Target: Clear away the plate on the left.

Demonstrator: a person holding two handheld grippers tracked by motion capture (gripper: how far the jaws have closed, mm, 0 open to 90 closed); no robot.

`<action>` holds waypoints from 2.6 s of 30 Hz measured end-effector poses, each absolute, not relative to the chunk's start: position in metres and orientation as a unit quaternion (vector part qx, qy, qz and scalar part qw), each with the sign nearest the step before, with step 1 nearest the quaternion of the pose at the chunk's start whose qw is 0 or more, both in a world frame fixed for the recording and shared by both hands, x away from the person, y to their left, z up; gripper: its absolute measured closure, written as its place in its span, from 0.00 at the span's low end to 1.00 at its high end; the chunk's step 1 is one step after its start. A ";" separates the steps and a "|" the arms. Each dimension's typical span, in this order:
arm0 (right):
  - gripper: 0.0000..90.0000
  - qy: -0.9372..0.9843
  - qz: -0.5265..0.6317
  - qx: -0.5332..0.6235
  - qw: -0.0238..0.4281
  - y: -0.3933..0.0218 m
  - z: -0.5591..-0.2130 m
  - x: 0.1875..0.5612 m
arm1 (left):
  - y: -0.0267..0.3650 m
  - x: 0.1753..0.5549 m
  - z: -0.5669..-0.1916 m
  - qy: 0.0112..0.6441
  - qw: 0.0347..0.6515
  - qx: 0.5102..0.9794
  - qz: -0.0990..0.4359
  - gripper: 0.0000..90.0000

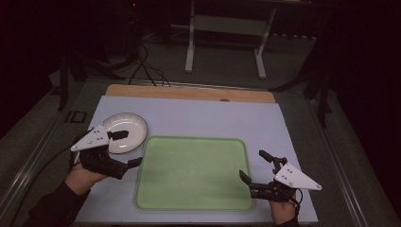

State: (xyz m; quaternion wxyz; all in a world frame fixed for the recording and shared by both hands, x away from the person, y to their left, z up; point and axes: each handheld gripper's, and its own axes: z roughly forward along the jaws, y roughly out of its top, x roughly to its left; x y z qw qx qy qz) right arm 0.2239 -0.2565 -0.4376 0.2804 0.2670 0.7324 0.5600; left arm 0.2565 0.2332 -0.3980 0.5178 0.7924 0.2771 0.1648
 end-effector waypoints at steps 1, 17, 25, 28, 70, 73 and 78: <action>0.11 0.733 0.559 0.268 0.279 -0.256 -0.438 0.224 | 0.235 0.258 -0.398 0.280 0.517 0.792 0.163 0.02; 0.11 0.738 0.556 0.263 0.278 -0.252 -0.439 0.224 | 0.287 0.288 -0.411 0.378 0.505 0.754 0.187 0.06; 0.11 0.738 0.557 0.261 0.279 -0.252 -0.438 0.224 | 0.309 0.304 -0.429 0.438 0.479 0.738 0.184 0.07; 0.11 0.739 0.556 0.259 0.278 -0.251 -0.438 0.224 | 0.314 0.308 -0.436 0.454 0.474 0.732 0.181 0.08; 0.11 0.747 0.548 0.253 0.278 -0.249 -0.439 0.223 | 0.359 0.355 -0.507 0.651 0.349 0.669 0.084 0.42; 0.11 0.748 0.548 0.252 0.278 -0.249 -0.439 0.223 | 0.359 0.358 -0.510 0.661 0.338 0.665 0.077 0.42; 0.11 0.748 0.547 0.251 0.278 -0.248 -0.439 0.223 | 0.361 0.361 -0.515 0.677 0.338 0.651 0.061 0.48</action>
